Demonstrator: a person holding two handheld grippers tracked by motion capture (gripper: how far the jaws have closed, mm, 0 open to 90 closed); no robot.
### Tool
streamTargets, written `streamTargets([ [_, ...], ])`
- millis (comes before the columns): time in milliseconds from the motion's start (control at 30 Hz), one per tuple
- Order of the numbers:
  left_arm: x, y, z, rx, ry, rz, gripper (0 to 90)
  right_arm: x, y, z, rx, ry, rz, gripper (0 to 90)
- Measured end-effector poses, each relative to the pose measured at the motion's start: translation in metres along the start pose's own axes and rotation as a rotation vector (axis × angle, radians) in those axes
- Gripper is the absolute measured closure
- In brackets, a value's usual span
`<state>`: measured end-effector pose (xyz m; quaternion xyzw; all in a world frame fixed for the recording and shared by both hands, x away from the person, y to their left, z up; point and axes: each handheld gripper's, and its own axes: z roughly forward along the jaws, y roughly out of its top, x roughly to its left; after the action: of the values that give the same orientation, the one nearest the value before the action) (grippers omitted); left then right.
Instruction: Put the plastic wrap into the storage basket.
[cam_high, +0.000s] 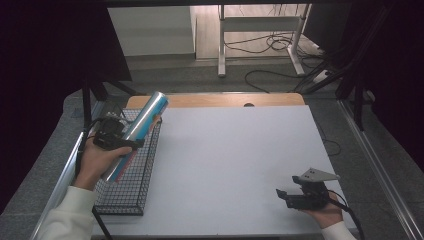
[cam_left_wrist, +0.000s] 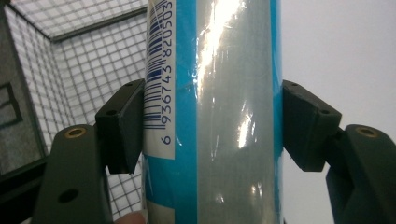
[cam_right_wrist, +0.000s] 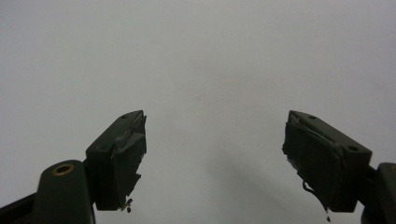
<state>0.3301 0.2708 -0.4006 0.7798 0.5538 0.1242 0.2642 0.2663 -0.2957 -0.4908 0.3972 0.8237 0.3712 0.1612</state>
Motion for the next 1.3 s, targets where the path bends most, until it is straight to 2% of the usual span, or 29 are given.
streamTargets([
  [33, 0.000, 0.000, 0.000, 0.000, 0.000, 0.000, 31.6, 0.000, 0.000, 0.000, 0.000, 0.000, 0.000, 21.6],
  [67, 0.004, -0.003, 0.001, 0.004, 0.013, -0.025, 31.6, 0.000, 0.000, 0.001, -0.001, 0.001, 0.001, 21.6],
  [100, 0.004, -0.003, 0.001, 0.004, 0.013, -0.025, 31.6, 0.000, 0.000, 0.001, -0.002, 0.001, 0.001, 21.6],
  [200, 0.012, -0.009, 0.005, 0.014, 0.042, -0.079, 31.6, -0.001, 0.001, 0.002, 0.001, 0.003, 0.002, 21.6],
  [233, 0.012, -0.009, 0.005, 0.014, 0.042, -0.079, 31.6, -0.001, 0.001, 0.002, -0.001, 0.002, 0.000, 21.6],
  [300, 0.017, -0.015, 0.008, 0.026, 0.061, -0.109, 31.6, -0.001, 0.001, 0.002, -0.001, 0.005, 0.001, 21.5],
  [433, 0.022, -0.023, 0.014, 0.046, 0.069, -0.139, 31.6, -0.001, 0.001, 0.004, 0.003, 0.007, -0.001, 21.6],
  [500, 0.023, -0.024, 0.016, 0.053, 0.074, -0.140, 31.5, -0.001, 0.001, 0.004, 0.002, 0.008, -0.001, 21.6],
  [600, 0.029, -0.029, 0.025, 0.073, 0.085, -0.175, 31.5, -0.001, 0.003, 0.006, 0.002, 0.011, -0.005, 21.6],
  [967, 0.031, -0.033, 0.047, 0.127, 0.094, -0.186, 31.5, -0.001, 0.003, 0.008, 0.005, 0.012, -0.006, 21.6],
  [1033, 0.030, -0.034, 0.052, 0.145, 0.103, -0.179, 31.5, -0.001, 0.003, 0.007, 0.005, 0.013, -0.005, 21.6],
  [1067, 0.028, -0.033, 0.055, 0.174, 0.125, -0.153, 31.4, -0.001, 0.003, 0.007, 0.005, 0.012, -0.005, 21.6],
  [1233, 0.024, -0.032, 0.061, 0.193, 0.157, -0.142, 30.9, 0.000, 0.003, 0.008, 0.005, 0.016, -0.003, 21.6],
  [1267, 0.023, -0.032, 0.061, 0.188, 0.163, -0.136, 30.9, 0.000, 0.003, 0.008, 0.005, 0.016, -0.003, 21.6],
  [1300, 0.022, -0.031, 0.059, 0.157, 0.158, -0.148, 31.2, 0.000, 0.003, 0.007, 0.004, 0.015, -0.004, 21.6],
])
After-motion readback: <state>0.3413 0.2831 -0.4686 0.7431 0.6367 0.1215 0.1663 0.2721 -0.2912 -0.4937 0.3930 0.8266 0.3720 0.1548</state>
